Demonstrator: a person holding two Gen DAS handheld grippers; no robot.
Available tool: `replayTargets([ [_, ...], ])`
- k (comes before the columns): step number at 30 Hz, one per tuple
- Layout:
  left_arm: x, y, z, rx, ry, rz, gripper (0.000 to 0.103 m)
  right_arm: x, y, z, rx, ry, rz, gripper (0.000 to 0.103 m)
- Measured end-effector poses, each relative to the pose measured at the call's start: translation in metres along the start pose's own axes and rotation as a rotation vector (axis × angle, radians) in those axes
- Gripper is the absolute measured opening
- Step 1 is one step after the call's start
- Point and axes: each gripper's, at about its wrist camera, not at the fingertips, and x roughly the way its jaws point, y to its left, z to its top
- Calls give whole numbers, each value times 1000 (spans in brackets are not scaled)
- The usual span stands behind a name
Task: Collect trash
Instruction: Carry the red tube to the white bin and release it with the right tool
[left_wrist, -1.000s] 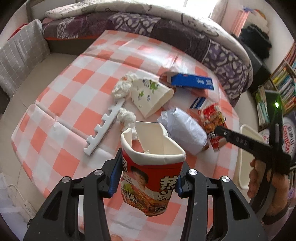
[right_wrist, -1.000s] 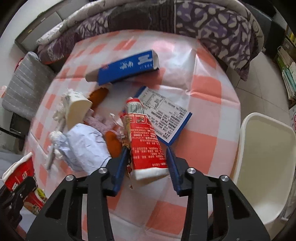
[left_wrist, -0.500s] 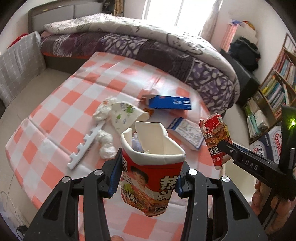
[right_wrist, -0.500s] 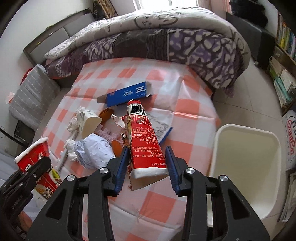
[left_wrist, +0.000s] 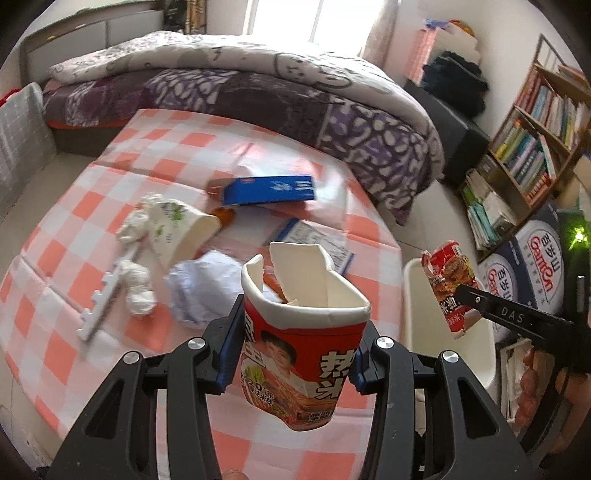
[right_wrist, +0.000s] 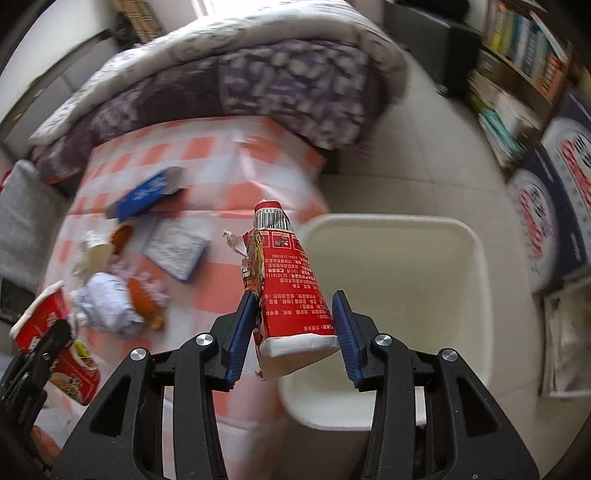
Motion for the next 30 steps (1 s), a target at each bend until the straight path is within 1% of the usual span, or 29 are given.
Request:
replayTargets([
  [3, 7, -15, -3, 24, 13, -23, 46, 4, -22, -1, 32, 33, -60, 45],
  [6, 14, -31, -5, 45, 25, -43, 46, 1, -39, -2, 54, 31, -109, 50],
  [8, 18, -40, -7, 52, 36, -64, 46, -4, -50, -1, 73, 19, -114, 52],
  [12, 28, -60, -10, 63, 57, -103, 46, -17, -71, 0, 116, -21, -123, 68],
  [15, 36, -78, -14, 77, 75, -129, 46, -24, -84, 0, 143, -38, -117, 71],
  [18, 42, -98, -17, 105, 89, -159, 46, -27, -94, 0, 166, -42, -112, 72],
  [22, 48, -117, -21, 118, 114, -206, 47, -35, -113, 0, 209, -57, -106, 74],
  [27, 60, -138, -23, 134, 142, -224, 47, -43, -131, 2, 246, -79, -116, 75],
  [30, 67, -152, -20, 141, 150, -239, 48, -46, -138, 2, 266, -85, -105, 75],
])
